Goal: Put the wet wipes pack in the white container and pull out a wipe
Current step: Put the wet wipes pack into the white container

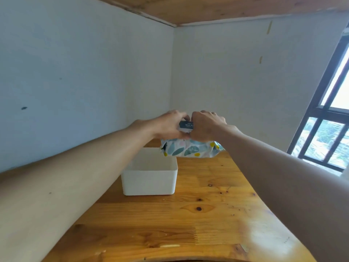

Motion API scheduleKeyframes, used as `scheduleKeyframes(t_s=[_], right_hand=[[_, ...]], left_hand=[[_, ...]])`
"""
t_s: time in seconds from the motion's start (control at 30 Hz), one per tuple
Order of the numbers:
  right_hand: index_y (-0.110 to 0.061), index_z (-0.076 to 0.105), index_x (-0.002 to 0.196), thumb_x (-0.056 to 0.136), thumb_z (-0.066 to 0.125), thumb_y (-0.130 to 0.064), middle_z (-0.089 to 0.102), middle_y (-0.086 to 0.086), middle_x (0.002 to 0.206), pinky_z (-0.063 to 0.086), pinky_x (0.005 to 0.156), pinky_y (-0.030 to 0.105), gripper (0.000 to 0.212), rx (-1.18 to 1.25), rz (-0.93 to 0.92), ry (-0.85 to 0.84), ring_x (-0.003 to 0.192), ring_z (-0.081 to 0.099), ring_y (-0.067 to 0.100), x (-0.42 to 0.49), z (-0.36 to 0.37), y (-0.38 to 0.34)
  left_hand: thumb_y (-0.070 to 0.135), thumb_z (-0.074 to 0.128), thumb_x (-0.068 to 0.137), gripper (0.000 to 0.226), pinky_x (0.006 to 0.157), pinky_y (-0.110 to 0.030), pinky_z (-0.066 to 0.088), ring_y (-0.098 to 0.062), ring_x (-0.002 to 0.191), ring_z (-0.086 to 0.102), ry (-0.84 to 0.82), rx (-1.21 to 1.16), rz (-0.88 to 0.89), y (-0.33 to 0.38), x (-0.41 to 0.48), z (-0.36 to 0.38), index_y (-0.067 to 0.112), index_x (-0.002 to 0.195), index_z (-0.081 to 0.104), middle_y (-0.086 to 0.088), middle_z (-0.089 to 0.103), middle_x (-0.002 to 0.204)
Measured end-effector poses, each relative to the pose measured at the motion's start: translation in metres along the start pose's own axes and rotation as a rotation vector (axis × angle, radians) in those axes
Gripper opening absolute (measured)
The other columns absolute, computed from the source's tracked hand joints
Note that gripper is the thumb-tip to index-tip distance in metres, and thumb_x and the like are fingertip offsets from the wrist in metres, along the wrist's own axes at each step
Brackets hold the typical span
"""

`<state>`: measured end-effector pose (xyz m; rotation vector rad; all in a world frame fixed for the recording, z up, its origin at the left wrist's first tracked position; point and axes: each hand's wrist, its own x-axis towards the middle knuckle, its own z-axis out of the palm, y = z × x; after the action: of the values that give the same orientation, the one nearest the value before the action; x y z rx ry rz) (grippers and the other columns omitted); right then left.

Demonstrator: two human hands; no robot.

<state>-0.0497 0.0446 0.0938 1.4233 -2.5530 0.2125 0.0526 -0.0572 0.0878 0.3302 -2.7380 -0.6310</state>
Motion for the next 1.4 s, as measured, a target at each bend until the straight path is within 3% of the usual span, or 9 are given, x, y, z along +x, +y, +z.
scheduleKeyframes(t_s=[0.3, 0.6, 0.8, 0.9, 1.07, 1.2, 1.4], right_hand=[[-0.02, 0.047, 0.089, 0.077, 0.061, -0.046, 0.057, 0.005, 0.095, 0.042, 0.069, 0.037, 0.033, 0.068, -0.079, -0.063, 0.093, 0.055, 0.032, 0.004, 0.011, -0.051], [-0.018, 0.048, 0.089, 0.075, 0.062, -0.047, 0.057, 0.006, 0.094, 0.042, 0.07, 0.037, 0.035, 0.072, -0.115, -0.133, 0.094, 0.056, 0.031, 0.007, 0.021, -0.083], [-0.016, 0.054, 0.104, 0.075, 0.062, -0.05, 0.057, 0.006, 0.099, 0.04, 0.071, 0.036, 0.046, 0.073, -0.11, -0.128, 0.096, 0.054, 0.032, 0.008, 0.031, -0.087], [-0.017, 0.054, 0.102, 0.075, 0.062, -0.05, 0.059, 0.006, 0.097, 0.042, 0.07, 0.037, 0.043, 0.084, -0.127, -0.142, 0.096, 0.056, 0.032, 0.006, 0.039, -0.092], [-0.022, 0.054, 0.095, 0.074, 0.062, -0.048, 0.056, 0.004, 0.092, 0.041, 0.071, 0.036, 0.034, 0.112, -0.158, -0.17, 0.093, 0.054, 0.032, 0.005, 0.038, -0.095], [-0.03, 0.046, 0.087, 0.076, 0.062, -0.039, 0.055, 0.003, 0.09, 0.041, 0.072, 0.036, 0.022, 0.159, -0.164, -0.212, 0.096, 0.055, 0.034, 0.004, 0.046, -0.095], [-0.029, 0.055, 0.097, 0.076, 0.062, -0.04, 0.051, 0.001, 0.09, 0.04, 0.074, 0.036, 0.025, 0.159, -0.148, -0.235, 0.095, 0.05, 0.032, 0.005, 0.052, -0.095]], left_hand=[[0.034, 0.078, 0.077, 0.052, 0.093, -0.041, 0.054, -0.019, 0.102, 0.064, -0.039, -0.016, -0.085, -0.04, -0.034, -0.022, 0.017, 0.122, 0.058, 0.0, 0.065, 0.115], [0.033, 0.077, 0.079, 0.054, 0.095, -0.038, 0.052, -0.02, 0.108, 0.062, -0.071, -0.018, -0.15, -0.065, -0.056, -0.029, 0.019, 0.126, 0.056, -0.001, 0.064, 0.122], [0.031, 0.076, 0.081, 0.054, 0.092, -0.031, 0.049, -0.019, 0.108, 0.06, -0.077, 0.024, -0.157, -0.072, -0.061, -0.025, 0.017, 0.128, 0.055, 0.0, 0.062, 0.122], [0.031, 0.075, 0.082, 0.052, 0.091, -0.03, 0.048, -0.018, 0.108, 0.059, -0.096, 0.027, -0.162, -0.077, -0.066, -0.021, 0.017, 0.128, 0.055, 0.001, 0.062, 0.121], [0.033, 0.075, 0.081, 0.049, 0.095, -0.04, 0.051, -0.02, 0.108, 0.062, -0.098, 0.046, -0.178, -0.085, -0.068, -0.02, 0.02, 0.124, 0.058, -0.001, 0.065, 0.121], [0.03, 0.076, 0.081, 0.046, 0.092, -0.038, 0.053, -0.02, 0.105, 0.063, -0.117, 0.05, -0.173, -0.086, -0.07, -0.016, 0.018, 0.123, 0.059, 0.0, 0.066, 0.119], [0.033, 0.076, 0.08, 0.05, 0.093, -0.043, 0.053, -0.023, 0.107, 0.064, -0.136, 0.078, -0.197, -0.09, -0.067, -0.01, 0.018, 0.123, 0.058, -0.003, 0.066, 0.121]])
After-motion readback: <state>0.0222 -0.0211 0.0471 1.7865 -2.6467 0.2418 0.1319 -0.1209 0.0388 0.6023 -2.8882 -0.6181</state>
